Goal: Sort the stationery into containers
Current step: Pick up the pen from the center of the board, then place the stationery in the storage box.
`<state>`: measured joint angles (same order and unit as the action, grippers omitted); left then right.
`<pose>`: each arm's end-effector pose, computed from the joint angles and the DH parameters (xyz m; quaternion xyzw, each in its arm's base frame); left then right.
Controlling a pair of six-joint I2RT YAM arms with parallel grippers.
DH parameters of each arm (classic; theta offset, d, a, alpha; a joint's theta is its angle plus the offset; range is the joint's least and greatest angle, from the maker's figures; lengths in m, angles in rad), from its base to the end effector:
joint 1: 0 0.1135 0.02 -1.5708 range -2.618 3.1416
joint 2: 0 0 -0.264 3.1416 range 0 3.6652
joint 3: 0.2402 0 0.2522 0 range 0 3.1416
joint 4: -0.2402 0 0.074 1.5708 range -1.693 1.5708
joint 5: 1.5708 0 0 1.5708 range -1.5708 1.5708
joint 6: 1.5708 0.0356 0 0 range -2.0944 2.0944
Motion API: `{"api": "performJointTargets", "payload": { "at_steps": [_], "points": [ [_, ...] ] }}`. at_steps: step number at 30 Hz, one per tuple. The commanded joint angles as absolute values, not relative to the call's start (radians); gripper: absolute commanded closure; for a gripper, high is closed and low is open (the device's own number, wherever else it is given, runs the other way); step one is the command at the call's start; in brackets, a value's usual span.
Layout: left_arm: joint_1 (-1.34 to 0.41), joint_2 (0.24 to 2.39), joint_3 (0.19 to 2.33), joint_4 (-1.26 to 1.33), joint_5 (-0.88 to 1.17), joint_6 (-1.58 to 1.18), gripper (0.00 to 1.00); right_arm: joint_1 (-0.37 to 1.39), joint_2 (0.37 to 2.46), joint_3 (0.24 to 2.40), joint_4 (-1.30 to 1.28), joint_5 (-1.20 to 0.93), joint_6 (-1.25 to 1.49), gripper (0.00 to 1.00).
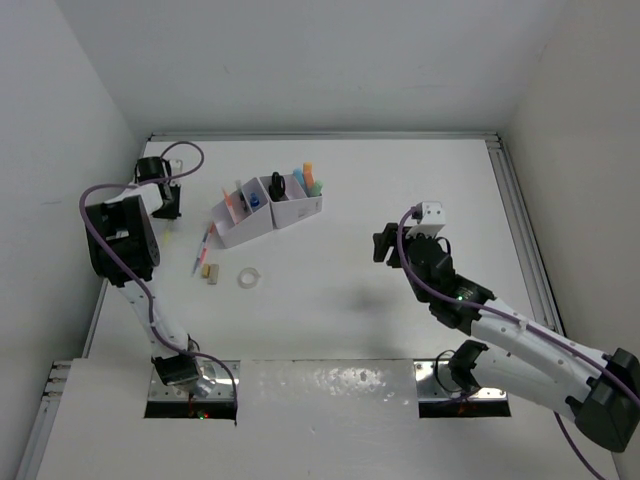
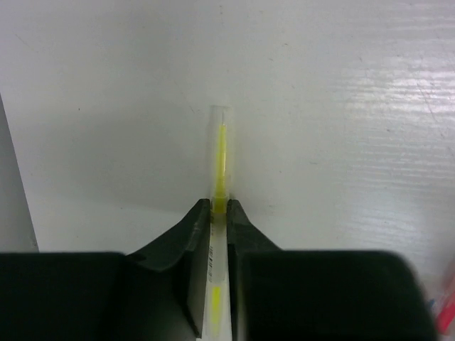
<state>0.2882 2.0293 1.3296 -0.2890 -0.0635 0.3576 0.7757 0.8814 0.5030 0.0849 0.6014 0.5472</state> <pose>0.4050 0.1224 0.1469 0.0241 0.9572 0.1198 0.2623 0.1575 0.1262 0.2526 0.0880 0.7820 0.1621 0.5954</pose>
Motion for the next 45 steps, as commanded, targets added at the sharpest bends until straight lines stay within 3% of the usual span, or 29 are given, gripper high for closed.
{"api": "performJointTargets", "payload": {
  "at_steps": [1,9,14,18,22,33,45],
  "points": [
    [0.307,2.098,1.316,-0.409,-0.034,0.348,1.0,0.781,0.87,0.537,0.074,0.637,0.557,0.34],
    [0.318,1.872,1.353,-0.393,0.25,0.295,1.0,0.784,0.845,0.551,0.04,0.618,0.597,0.36],
    [0.239,1.613,1.292,-0.174,0.343,0.192,1.0,0.804,0.822,0.54,0.054,0.612,0.592,0.38],
    [0.163,1.594,1.298,-0.119,0.455,0.106,1.0,0.805,0.83,0.532,0.09,0.626,0.537,0.38],
    [0.088,1.557,1.163,-0.019,0.471,0.091,1.0,0.805,0.83,0.523,0.133,0.63,0.508,0.38],
    [0.011,1.494,0.864,0.492,0.465,-0.044,1.0,0.807,0.821,0.531,0.098,0.626,0.569,0.39],
    [0.011,1.512,0.813,0.713,0.462,-0.161,1.0,0.834,0.793,0.537,0.014,0.67,0.657,0.4]
  ]
}}
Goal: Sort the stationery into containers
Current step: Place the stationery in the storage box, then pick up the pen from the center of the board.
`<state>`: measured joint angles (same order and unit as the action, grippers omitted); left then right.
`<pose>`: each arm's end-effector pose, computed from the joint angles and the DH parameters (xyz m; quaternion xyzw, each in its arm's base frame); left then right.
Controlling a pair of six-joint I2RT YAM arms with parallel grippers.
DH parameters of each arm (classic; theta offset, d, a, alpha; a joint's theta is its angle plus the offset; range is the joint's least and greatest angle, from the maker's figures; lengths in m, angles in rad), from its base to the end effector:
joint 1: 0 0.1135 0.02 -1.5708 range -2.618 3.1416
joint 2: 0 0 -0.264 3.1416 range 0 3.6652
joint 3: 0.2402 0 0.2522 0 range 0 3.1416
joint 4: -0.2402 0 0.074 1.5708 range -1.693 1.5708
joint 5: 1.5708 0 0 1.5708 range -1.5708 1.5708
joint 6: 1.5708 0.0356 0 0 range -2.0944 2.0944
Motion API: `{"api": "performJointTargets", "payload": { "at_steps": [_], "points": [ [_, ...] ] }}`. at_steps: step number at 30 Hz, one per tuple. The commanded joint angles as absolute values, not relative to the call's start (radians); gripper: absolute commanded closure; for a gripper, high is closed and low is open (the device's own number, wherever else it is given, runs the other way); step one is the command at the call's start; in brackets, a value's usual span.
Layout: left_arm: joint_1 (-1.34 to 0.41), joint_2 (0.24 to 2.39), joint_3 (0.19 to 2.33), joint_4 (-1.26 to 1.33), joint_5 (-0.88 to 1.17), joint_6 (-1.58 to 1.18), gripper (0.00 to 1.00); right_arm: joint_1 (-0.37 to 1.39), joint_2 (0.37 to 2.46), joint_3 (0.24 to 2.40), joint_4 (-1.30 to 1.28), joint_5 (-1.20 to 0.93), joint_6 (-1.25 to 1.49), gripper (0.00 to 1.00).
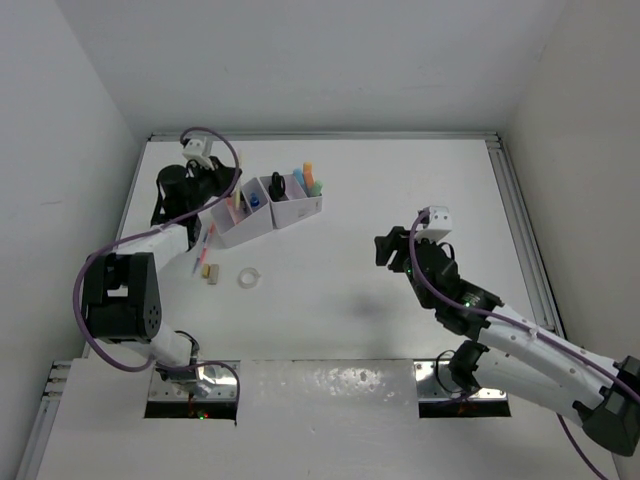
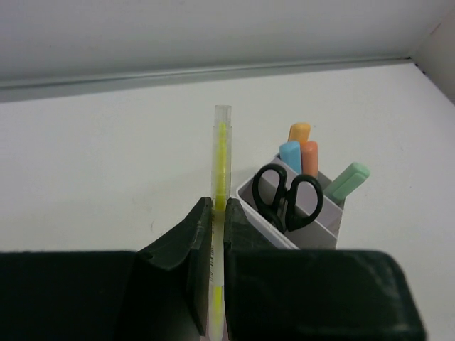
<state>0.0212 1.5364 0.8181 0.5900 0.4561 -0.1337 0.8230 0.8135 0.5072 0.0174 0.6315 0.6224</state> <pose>0.3402 -0.0085 0.2478 0.0922 0.7409 -0.2057 0.6327 0.1438 0.1241 0.2594 0.1085 0.7767 0.1893 0.5909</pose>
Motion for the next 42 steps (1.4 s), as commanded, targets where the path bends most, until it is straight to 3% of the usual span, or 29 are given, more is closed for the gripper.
{"api": "performJointTargets", "payload": {
  "at_steps": [1,10,15,21,24,29,32,34,36,39,42],
  "points": [
    [0.011,1.526,0.799,0.754,0.457,-0.16,1.0,0.842,0.79,0.537,0.008,0.682,0.658,0.4],
    [0.011,1.585,0.625,1.095,0.483,-0.155,1.0,0.88,0.804,0.584,-0.063,0.727,0.675,0.4],
    [0.029,1.628,0.614,1.135,0.492,-0.17,0.99,0.908,0.818,0.604,-0.064,0.742,0.675,0.4],
    [0.035,1.6,0.623,1.091,0.532,-0.143,0.56,0.925,0.842,0.637,-0.087,0.744,0.66,0.4],
    [0.038,1.595,0.656,0.991,0.548,-0.132,0.47,0.927,0.842,0.637,-0.083,0.739,0.655,0.4],
    [0.058,1.556,0.682,0.954,0.557,-0.155,0.44,0.927,0.836,0.627,-0.066,0.729,0.634,0.4],
    [0.115,1.534,0.857,0.665,0.528,-0.21,0.43,0.925,0.851,0.649,-0.093,0.729,0.612,0.4],
    [0.147,1.554,1.094,0.204,0.378,-0.151,0.47,0.927,0.879,0.681,-0.123,0.732,0.606,0.4],
    [0.179,1.571,1.191,-0.057,0.325,-0.027,0.5,0.928,0.916,0.712,-0.179,0.732,0.604,0.4],
    [0.233,1.516,1.145,-0.179,0.354,0.148,0.56,0.927,0.956,0.724,-0.183,0.715,0.597,0.39],
    [0.274,1.526,1.143,-0.355,0.38,0.28,0.54,0.927,0.98,0.715,-0.158,0.677,0.584,0.37]
  ]
}}
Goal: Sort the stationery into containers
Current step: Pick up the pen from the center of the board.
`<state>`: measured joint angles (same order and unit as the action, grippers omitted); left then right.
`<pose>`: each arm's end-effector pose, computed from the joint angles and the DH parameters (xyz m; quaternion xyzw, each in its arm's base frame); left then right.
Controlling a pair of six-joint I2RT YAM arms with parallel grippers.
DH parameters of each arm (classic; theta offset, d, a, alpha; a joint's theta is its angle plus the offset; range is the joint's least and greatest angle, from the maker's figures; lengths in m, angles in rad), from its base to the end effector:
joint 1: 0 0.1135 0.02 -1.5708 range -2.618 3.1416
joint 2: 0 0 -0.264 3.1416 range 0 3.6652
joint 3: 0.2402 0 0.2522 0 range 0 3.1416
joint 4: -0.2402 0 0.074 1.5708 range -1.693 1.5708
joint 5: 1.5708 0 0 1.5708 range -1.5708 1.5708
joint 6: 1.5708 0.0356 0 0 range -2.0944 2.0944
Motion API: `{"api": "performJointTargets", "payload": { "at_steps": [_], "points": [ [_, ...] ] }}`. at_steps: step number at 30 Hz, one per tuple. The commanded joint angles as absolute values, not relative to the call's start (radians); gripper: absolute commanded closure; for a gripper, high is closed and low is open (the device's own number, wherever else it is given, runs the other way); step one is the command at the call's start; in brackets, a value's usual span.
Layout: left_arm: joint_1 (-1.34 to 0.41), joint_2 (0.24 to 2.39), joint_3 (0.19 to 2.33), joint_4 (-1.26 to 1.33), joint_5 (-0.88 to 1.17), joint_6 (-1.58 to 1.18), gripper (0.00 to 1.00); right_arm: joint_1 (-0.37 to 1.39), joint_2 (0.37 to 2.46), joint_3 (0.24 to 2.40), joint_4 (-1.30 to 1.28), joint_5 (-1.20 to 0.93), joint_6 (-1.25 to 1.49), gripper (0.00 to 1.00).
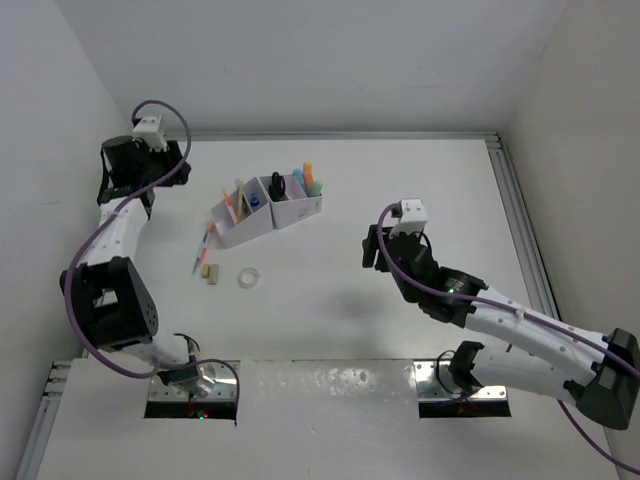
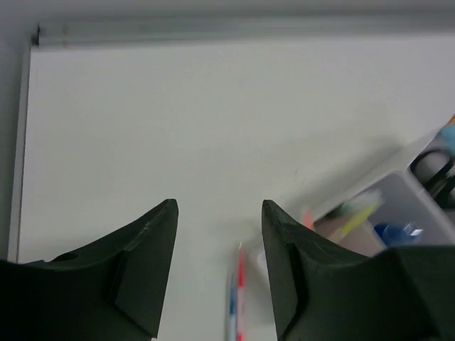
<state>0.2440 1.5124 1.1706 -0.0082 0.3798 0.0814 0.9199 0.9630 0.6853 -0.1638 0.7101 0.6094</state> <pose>0.3487 0.0732 0.3148 0.0425 0.8108 -0.0615 0.5805 0.1473 0.1550 0.2776 0.0613 0.8113 0.1354 0.5654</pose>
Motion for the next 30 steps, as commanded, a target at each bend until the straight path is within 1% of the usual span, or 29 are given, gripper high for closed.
{"api": "performJointTargets", "payload": {
  "at_steps": [1,2,4,6,7,10,15,17,20,24,30],
  "points": [
    [0.285,1.531,1.14,-0.397,0.39,0.317,0.51,0.927,0.982,0.709,-0.131,0.663,0.578,0.37],
    [0.297,1.539,1.118,-0.45,0.394,0.378,0.48,0.928,0.98,0.701,-0.108,0.649,0.551,0.36],
    [0.308,1.549,1.08,-0.456,0.38,0.413,0.46,0.925,0.974,0.666,-0.017,0.62,0.502,0.34],
    [0.314,1.558,1.022,-0.437,0.367,0.439,0.49,0.916,0.969,0.649,0.041,0.618,0.505,0.32],
    [0.316,1.562,1.009,-0.433,0.368,0.452,0.53,0.907,0.971,0.647,0.047,0.586,0.508,0.32],
    [0.318,1.569,0.947,-0.365,0.342,0.454,0.59,0.876,0.991,0.649,0.041,0.516,0.505,0.32],
    [0.311,1.615,0.911,-0.342,0.298,0.448,0.63,0.847,1.005,0.652,0.003,0.495,0.511,0.32],
    [0.31,1.632,0.9,-0.328,0.267,0.452,0.69,0.841,0.991,0.626,0.015,0.483,0.525,0.33],
    [0.311,1.667,0.9,-0.322,0.259,0.457,0.71,0.83,0.968,0.585,0.046,0.485,0.543,0.33],
    [0.31,1.693,0.913,-0.334,0.278,0.459,0.72,0.819,0.95,0.558,0.035,0.489,0.587,0.33],
    [0.302,1.671,0.896,-0.293,0.291,0.428,0.72,0.818,0.933,0.552,0.003,0.495,0.615,0.34]
  ]
}}
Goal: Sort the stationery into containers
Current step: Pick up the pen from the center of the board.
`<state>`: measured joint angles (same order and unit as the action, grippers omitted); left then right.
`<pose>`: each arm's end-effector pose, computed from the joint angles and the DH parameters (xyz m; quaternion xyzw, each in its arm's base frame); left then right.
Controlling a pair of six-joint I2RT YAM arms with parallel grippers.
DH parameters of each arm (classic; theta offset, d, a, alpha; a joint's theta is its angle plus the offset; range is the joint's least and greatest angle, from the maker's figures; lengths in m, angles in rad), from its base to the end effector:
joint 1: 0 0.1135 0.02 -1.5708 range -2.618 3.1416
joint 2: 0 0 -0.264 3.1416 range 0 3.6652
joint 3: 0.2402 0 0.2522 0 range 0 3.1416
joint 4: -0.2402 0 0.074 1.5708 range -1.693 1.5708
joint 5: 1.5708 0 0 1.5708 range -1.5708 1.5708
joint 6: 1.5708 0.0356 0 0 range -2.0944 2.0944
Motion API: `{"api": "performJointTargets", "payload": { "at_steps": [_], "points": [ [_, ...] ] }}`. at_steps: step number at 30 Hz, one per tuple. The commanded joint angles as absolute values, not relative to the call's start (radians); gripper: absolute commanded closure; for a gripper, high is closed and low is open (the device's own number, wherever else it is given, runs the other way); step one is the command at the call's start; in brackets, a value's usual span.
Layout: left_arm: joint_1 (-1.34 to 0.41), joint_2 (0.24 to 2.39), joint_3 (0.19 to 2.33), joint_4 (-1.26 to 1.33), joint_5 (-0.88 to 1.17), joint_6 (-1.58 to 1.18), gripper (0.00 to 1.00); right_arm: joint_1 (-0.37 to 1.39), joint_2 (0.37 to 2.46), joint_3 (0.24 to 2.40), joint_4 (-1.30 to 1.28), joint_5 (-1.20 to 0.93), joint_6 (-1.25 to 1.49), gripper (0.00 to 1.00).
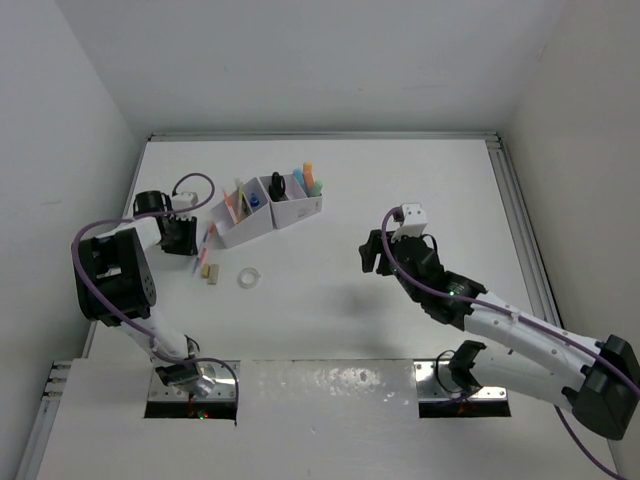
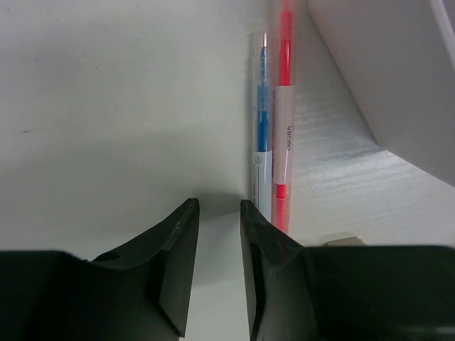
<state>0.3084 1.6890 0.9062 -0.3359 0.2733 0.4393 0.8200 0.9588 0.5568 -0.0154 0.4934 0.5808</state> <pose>0.3025 0.0863 0.1480 0.0936 0.9614 -0.0425 0.2552 0.1580 0.1446 0.2462 0.0352 0.8230 0.1843 0.5362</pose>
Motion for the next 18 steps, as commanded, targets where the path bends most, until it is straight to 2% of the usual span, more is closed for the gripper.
{"api": "performJointTargets", "payload": {
  "at_steps": [1,9,18],
  "points": [
    [0.304,1.666,0.894,-0.282,0.291,0.419,0.73,0.818,0.931,0.552,0.003,0.492,0.621,0.34],
    [0.279,1.575,0.855,-0.229,0.302,0.426,0.73,0.821,0.94,0.564,-0.021,0.474,0.63,0.35],
    [0.268,1.644,0.842,-0.195,0.267,0.443,0.73,0.822,0.973,0.584,-0.054,0.454,0.644,0.36]
  ]
}}
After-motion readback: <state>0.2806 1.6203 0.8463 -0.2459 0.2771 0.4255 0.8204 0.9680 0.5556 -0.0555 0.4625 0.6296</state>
